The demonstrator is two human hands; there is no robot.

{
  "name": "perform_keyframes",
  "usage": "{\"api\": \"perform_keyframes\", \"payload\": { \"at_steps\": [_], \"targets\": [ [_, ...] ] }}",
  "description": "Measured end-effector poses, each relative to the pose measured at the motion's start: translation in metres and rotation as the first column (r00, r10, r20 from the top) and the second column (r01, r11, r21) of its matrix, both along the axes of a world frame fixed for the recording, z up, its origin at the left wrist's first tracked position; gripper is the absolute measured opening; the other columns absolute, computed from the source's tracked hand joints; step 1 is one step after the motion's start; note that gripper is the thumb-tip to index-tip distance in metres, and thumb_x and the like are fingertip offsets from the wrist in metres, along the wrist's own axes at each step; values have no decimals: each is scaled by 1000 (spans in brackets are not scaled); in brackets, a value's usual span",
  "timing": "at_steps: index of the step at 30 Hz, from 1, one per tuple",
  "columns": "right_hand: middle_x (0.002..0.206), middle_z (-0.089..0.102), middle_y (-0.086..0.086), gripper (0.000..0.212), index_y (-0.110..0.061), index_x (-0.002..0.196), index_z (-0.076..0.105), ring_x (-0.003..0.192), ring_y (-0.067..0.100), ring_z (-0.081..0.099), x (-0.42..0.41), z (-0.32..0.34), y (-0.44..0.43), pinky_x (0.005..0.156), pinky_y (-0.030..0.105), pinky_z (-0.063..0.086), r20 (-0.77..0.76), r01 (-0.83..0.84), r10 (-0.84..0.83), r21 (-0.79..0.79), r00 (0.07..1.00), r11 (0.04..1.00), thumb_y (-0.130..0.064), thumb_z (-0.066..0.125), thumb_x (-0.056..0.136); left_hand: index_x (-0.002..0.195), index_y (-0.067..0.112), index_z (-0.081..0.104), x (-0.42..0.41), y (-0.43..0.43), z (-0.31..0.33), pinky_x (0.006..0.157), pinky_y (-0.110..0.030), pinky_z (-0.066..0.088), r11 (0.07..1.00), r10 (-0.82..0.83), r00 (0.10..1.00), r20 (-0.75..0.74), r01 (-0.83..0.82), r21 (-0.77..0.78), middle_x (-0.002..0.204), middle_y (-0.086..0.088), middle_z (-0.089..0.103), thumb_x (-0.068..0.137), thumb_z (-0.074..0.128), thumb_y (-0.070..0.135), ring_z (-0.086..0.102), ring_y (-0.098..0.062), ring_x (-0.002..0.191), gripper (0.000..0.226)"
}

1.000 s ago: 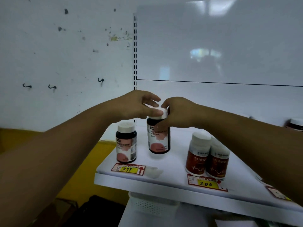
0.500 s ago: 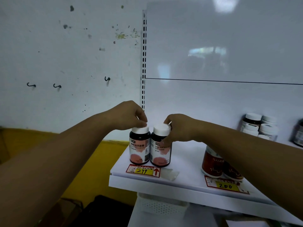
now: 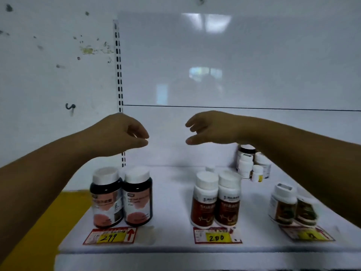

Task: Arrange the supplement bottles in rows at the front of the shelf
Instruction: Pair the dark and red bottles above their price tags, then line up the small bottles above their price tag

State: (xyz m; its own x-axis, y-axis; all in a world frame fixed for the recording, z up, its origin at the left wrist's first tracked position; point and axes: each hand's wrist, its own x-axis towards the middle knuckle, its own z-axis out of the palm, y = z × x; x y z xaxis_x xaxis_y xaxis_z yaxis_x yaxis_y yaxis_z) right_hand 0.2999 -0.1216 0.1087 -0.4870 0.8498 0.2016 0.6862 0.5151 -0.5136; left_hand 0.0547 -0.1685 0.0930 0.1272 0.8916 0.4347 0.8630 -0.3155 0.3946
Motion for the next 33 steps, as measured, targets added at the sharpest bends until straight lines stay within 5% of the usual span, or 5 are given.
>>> {"api": "perform_keyframes", "payload": {
  "at_steps": [6,11,18,23,33],
  "targets": [
    [99,69,-4,29,-21,100,66,89,17,64,107,-7,39,81,31,54,-27,180,-180,17,983,983,-33,74,75,82,33,70,92,46,11,52,-8,43,986,-161,986,-51,158,-59,78,18,70,75,74,29,65,0,69,10],
    [77,67,-10,17,-20,90,67,59,-1,59,152,-35,69,53,11,43,71,159,-164,69,984,985,-27,74,76,97,29,67,137,100,-2,67,-15,45,953,-208,951,-231,143,-268,95,14,67,78,73,26,63,-5,85,20],
    [109,64,2,28,-20,109,66,96,19,58,193,-67,114,83,30,49,488,63,-150,190,860,980,-28,63,82,124,28,56,165,162,-36,83,-21,42,883,-181,858,-480,-73,-463,128,3,55,81,69,24,57,-15,107,45],
    [105,68,3,27,-18,108,65,91,19,61,201,-92,133,79,28,50,582,-46,-75,190,810,981,-20,63,81,131,32,48,171,176,-50,86,-21,38,851,-184,860,-476,-103,-515,131,1,52,81,70,28,54,-12,104,54],
    [101,62,2,7,-17,85,55,82,14,51,191,-112,141,69,24,37,614,-77,-124,290,779,954,-18,61,81,118,22,62,175,191,-65,82,-23,44,859,-283,818,-500,-15,-512,115,0,63,80,70,32,58,-17,101,40]
  ]
}}
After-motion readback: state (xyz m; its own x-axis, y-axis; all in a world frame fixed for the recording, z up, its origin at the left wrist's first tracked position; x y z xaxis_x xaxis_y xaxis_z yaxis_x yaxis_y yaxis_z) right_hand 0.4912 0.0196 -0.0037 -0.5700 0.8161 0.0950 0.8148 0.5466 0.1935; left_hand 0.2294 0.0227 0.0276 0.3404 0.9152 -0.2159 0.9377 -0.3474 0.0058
